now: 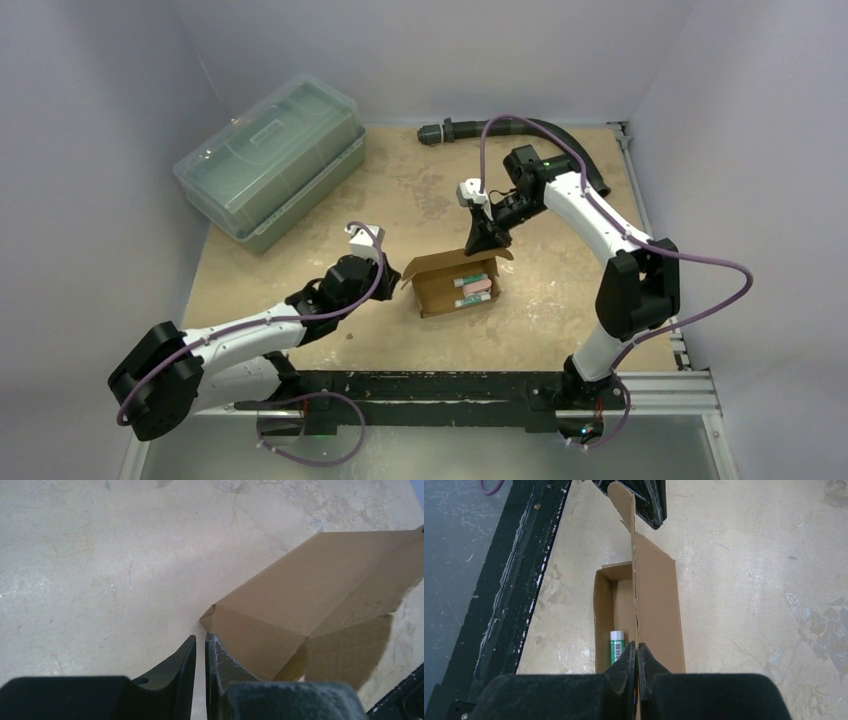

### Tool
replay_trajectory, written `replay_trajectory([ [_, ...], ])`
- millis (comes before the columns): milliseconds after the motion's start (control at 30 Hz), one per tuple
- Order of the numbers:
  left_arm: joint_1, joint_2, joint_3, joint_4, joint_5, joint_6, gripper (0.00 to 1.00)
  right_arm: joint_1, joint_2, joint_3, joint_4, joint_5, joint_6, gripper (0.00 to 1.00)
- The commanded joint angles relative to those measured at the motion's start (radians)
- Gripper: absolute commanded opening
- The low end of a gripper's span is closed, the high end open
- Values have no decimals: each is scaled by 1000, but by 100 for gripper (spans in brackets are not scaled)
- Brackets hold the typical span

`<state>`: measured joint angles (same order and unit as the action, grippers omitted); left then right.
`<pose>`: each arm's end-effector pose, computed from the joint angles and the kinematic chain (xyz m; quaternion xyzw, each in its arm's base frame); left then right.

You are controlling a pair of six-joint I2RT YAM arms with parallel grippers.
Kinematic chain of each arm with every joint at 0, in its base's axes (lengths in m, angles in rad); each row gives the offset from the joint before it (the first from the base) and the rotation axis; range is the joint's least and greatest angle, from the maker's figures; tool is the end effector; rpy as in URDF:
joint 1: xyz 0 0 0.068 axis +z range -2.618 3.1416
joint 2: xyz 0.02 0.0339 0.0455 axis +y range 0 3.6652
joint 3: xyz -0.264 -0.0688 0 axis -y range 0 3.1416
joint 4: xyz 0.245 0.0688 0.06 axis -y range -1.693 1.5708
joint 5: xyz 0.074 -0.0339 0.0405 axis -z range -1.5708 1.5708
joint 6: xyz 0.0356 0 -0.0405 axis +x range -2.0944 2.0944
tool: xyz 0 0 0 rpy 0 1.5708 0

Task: Fold the paper box

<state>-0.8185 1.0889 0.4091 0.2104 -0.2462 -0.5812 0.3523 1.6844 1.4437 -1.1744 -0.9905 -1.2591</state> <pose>0.1585 -0.1567 0.1910 0.0363 0.8474 -0.2545 0.4646 0.2869 0.1372 0.2833 -0.6583 0.5809 0.3960 0.2691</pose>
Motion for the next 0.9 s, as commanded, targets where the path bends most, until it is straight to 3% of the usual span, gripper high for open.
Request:
replay_trajectory([
  [0,7,-7,8,118,96,2,11,4,-5,30,-13,-33,-12,1],
  [333,6,31,-7,187,200,-37,10,3,3,44,3,-39,20,1],
  [867,12,44,18,211,221,-119,10,3,37,86,-7,-43,36,1],
])
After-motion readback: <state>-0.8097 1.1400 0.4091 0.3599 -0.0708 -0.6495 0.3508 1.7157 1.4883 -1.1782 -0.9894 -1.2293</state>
